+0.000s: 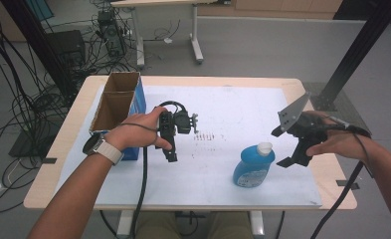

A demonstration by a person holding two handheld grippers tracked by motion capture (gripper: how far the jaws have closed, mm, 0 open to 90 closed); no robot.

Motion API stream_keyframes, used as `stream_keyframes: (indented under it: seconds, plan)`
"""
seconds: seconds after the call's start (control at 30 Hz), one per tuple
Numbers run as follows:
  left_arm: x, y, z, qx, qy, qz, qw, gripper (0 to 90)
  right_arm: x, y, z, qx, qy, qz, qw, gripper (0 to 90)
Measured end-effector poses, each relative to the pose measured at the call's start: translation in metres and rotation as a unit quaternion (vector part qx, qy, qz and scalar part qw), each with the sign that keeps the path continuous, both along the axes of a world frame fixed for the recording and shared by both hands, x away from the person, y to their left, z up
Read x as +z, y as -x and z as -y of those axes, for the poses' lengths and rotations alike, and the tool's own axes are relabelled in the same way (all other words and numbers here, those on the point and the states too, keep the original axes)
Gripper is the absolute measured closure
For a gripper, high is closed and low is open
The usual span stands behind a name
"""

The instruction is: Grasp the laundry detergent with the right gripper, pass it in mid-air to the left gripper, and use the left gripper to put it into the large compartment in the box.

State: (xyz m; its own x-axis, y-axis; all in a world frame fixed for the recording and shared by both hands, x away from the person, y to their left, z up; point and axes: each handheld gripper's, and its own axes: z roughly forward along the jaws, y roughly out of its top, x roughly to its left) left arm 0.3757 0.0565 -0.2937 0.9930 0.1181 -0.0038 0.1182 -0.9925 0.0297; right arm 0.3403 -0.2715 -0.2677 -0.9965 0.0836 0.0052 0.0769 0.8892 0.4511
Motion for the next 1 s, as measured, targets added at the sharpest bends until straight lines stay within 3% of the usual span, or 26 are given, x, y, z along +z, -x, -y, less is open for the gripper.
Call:
stream_keyframes:
  seconds: [1.0]
  plan:
    - [-0.006, -0.001, 0.001, 0.007, 0.002, -0.003, 1.0000, 11.3, -0.028, -0.001, 0.002, 0.019, -0.038, -0.001, 0.9991, 5.9]
